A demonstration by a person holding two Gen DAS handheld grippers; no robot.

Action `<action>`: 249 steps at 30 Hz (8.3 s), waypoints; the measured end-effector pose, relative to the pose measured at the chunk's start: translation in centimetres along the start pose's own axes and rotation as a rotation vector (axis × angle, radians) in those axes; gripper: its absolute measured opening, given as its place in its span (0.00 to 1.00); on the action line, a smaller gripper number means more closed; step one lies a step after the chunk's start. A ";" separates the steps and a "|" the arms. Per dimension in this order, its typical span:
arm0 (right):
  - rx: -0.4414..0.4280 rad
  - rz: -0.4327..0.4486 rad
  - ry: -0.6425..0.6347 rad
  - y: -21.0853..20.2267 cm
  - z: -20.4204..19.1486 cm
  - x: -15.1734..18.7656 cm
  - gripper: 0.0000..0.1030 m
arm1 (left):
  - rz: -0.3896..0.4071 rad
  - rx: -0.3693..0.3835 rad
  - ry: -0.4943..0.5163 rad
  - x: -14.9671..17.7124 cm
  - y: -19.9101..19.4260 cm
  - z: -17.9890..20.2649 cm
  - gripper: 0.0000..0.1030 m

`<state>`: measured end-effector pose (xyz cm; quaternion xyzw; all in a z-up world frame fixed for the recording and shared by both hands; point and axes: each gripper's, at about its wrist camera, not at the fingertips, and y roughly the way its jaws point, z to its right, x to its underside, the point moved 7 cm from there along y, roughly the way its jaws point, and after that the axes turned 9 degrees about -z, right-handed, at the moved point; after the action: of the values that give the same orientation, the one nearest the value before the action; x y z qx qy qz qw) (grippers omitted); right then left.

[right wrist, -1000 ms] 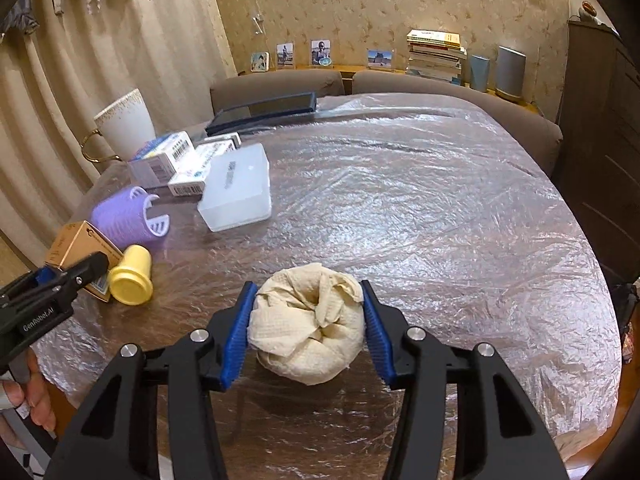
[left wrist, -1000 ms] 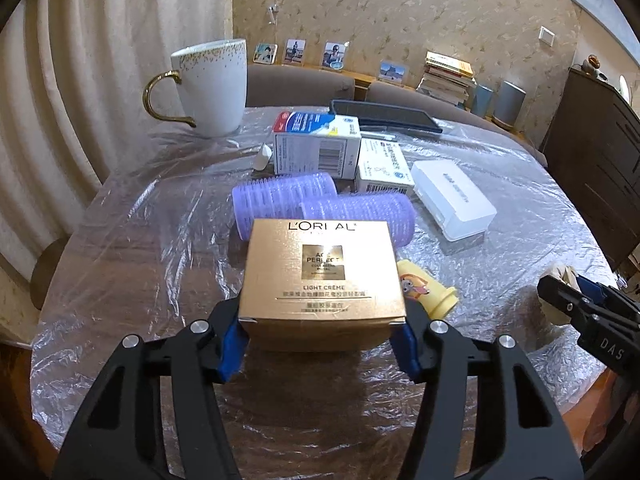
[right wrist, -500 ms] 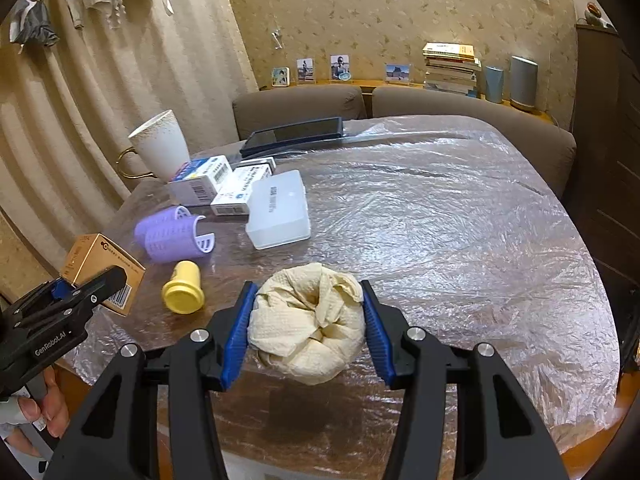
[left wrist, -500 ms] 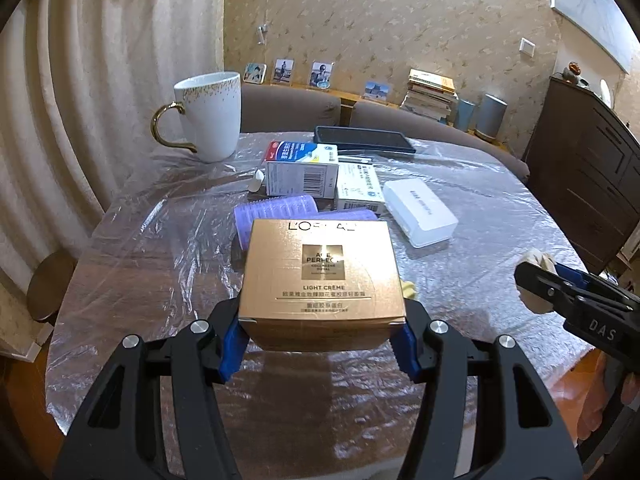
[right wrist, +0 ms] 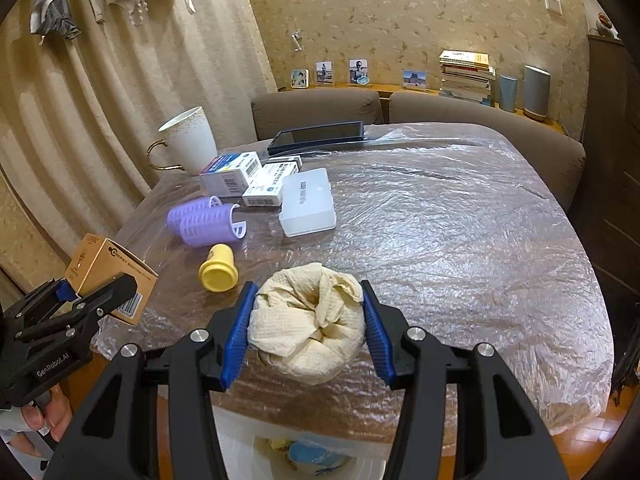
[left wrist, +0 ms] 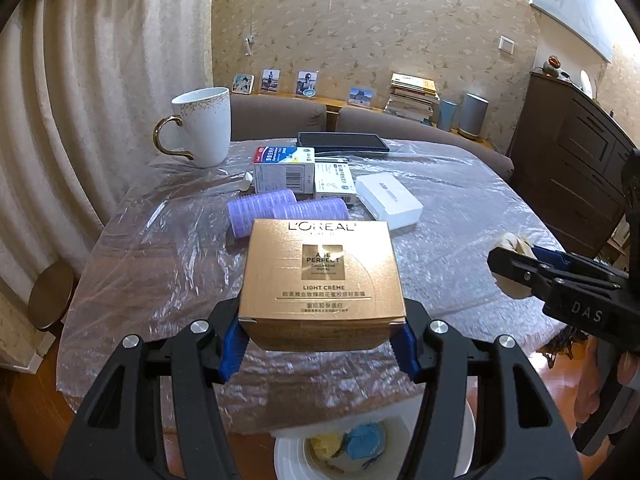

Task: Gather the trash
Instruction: 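Lift the gold box and beige cloth bundle and carry them toward the white bin, then hold the gold box and cloth bundle above the white bin opening, then open the left tool over the bin while the right tool releases the cloth bundle, then move both open tools back over the table toward the remaining items, then grasp the yellow cup with the left tool while the right tool grasps the white plastic case, then carry the yellow cup and white case off the table toward the white bin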

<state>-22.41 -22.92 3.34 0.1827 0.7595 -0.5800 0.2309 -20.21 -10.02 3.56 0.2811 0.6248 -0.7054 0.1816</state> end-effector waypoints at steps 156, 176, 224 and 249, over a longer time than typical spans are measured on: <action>0.025 -0.167 -0.009 0.1 -0.4 13.7 0.83 | -0.289 0.060 0.179 14.8 5.9 4.8 0.86; 0.120 0.023 -0.114 0.6 0.3 -4.7 0.96 | -0.034 0.005 0.090 1.4 2.3 2.7 0.99; 0.048 -0.141 -0.078 12.2 1.2 -8.8 0.53 | -0.148 0.072 0.012 -1.6 9.8 1.7 0.44; -0.032 -0.135 -0.028 5.2 0.5 -1.8 0.52 | -0.133 0.122 -0.011 -0.4 6.9 1.5 0.44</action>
<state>-17.98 -22.02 0.11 0.1192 0.7762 -0.5843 0.2046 -15.91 -12.62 -1.48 0.2457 0.5969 -0.7543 0.1203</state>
